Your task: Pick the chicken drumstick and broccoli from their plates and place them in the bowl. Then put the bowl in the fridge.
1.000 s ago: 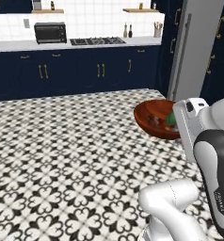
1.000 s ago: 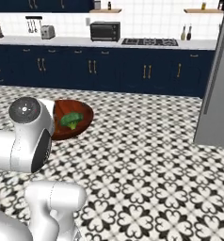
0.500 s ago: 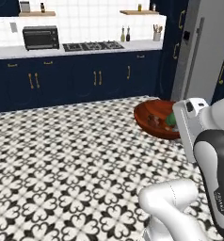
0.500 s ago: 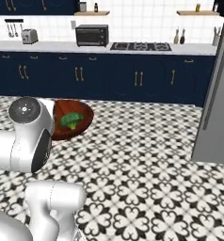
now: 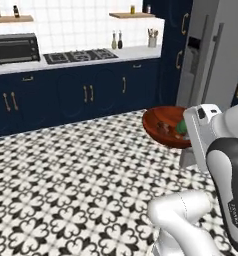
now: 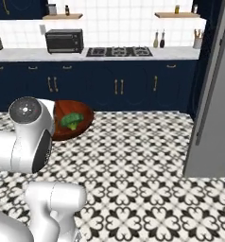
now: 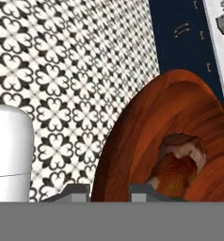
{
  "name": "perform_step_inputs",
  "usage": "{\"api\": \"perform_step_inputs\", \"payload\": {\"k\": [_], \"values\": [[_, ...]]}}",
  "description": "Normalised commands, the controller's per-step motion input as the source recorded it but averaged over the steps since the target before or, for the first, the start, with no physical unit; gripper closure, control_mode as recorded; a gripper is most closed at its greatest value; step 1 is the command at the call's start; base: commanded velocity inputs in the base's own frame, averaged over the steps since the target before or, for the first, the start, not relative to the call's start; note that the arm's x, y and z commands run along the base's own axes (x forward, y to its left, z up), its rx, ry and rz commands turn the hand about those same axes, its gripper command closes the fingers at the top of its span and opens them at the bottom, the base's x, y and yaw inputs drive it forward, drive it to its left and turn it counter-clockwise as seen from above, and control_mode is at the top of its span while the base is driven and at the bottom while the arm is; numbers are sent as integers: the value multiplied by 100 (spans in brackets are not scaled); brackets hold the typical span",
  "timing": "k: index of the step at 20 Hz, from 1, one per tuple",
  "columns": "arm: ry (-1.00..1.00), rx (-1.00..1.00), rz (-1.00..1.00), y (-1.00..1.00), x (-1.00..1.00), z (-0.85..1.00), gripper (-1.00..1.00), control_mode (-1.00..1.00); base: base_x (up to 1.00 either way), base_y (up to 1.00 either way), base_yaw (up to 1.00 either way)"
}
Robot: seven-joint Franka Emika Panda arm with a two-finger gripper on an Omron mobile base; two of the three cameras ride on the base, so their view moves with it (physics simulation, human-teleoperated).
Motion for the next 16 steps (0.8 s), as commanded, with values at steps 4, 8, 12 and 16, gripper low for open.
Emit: {"api": "perform_step_inputs", "payload": {"k": [4,8,12,16], "values": [[0,0,0,0,0,0,100,100,95,62,-45],[0,0,0,0,0,0,100,100,51,83,-49],[0,0,0,0,0,0,100,100,63,95,-57],[0,0,0,0,0,0,100,100,65,80,-66]]}}
